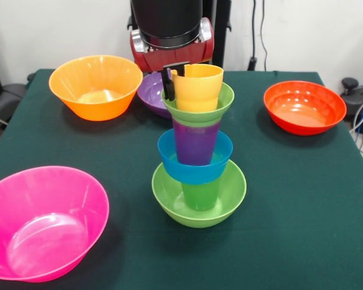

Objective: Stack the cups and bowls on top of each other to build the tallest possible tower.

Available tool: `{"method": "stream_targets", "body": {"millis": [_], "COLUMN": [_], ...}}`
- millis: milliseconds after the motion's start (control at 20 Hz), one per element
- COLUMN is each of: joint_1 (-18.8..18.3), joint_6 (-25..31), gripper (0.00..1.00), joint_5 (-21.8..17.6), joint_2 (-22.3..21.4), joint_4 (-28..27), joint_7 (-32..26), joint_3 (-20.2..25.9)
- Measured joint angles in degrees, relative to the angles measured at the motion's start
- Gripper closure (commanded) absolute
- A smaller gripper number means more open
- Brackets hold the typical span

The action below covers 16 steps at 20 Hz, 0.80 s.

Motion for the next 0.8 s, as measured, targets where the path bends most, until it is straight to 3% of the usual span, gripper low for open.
{"method": "stream_targets", "body": {"millis": [50,100,800], "joint_1": [0.0,0.0,0.0], "joint_6": [0.0,0.0,0.0], "gripper": [1.00,0.00,0.00], "joint_5": [0.0,0.0,0.0], "joint_2": [0.0,0.0,0.2], "joint_4": [0.0,0.0,0.0], "joint_7": [0.0,0.0,0.0], "joint_3": [0.0,0.0,0.0]}}
